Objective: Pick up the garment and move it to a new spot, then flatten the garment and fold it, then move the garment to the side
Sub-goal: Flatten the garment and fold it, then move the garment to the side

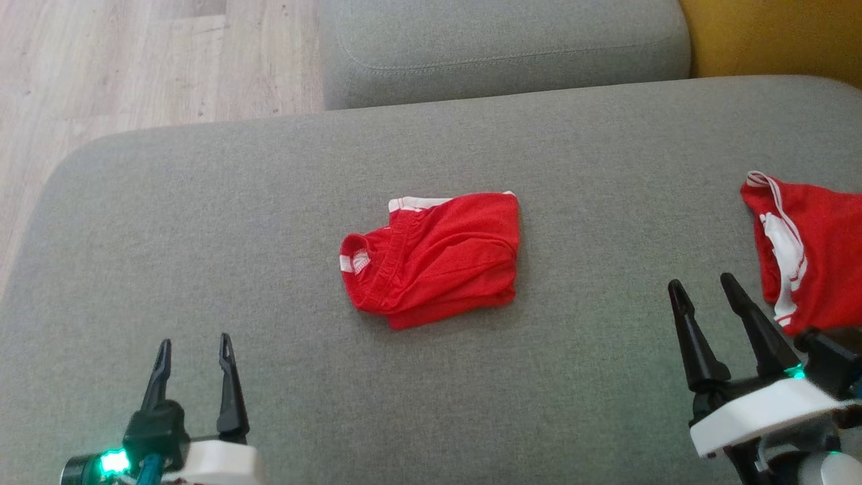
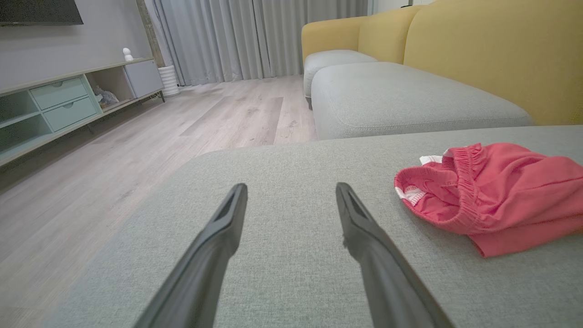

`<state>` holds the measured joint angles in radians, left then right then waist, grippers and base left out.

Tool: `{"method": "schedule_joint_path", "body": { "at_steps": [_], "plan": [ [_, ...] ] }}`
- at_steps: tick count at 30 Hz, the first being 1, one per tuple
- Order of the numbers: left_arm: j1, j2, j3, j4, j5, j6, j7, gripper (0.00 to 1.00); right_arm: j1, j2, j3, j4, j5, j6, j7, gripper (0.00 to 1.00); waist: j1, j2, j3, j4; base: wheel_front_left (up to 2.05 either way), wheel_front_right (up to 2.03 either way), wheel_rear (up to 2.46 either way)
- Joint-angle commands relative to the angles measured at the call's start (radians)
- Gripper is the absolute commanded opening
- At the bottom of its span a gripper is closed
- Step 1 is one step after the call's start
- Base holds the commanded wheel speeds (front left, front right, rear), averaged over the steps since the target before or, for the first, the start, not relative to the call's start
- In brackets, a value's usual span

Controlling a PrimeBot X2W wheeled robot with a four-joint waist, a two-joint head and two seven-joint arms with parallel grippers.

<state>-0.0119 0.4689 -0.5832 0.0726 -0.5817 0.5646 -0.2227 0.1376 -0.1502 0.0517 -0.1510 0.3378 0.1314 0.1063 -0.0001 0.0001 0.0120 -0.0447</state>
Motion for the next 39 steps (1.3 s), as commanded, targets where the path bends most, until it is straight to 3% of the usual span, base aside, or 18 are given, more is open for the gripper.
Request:
{"method": "schedule_joint_path", "body": {
  "at_steps": [1, 17, 27, 31, 39],
  "plan": [
    [-0.034, 0.033, 0.048, -0.018, -0.014, 0.004, -0.014, 1.0, -0.02, -0.011, 0.016, -0.044, -0.008, -0.001, 0.004, 1.0, 0.0001, -0.0001, -0.002, -0.001, 0.0, 0.0, 0.0],
    [-0.039, 0.025, 0.052, -0.023, -0.014, 0.014, -0.02, 1.0, -0.04, -0.017, 0.019, -0.038, 0.005, -0.001, 0.015, 1.0, 0.0001, -0.0001, 0.008, -0.006, 0.0, 0.0, 0.0],
    [-0.079, 0.017, 0.06, -0.026, 0.001, 0.003, -0.028, 1.0, -0.075, -0.038, 0.006, -0.017, 0.024, -0.001, 0.022, 1.0, 0.0001, -0.0001, 0.053, 0.03, 0.0, 0.0, 0.0],
    [-0.124, 0.001, 0.063, -0.029, 0.019, -0.008, -0.032, 1.0, -0.13, -0.055, 0.007, 0.031, 0.047, -0.001, 0.03, 1.0, 0.0001, -0.0001, 0.105, 0.062, 0.0, 0.0, 0.0],
    [-0.211, -0.063, 0.062, -0.041, 0.071, -0.039, -0.038, 1.0, -0.313, -0.067, 0.094, 0.242, 0.137, -0.001, 0.056, 1.0, 0.0001, -0.0001, 0.195, 0.142, 0.0, 0.0, 0.0]
  ]
}}
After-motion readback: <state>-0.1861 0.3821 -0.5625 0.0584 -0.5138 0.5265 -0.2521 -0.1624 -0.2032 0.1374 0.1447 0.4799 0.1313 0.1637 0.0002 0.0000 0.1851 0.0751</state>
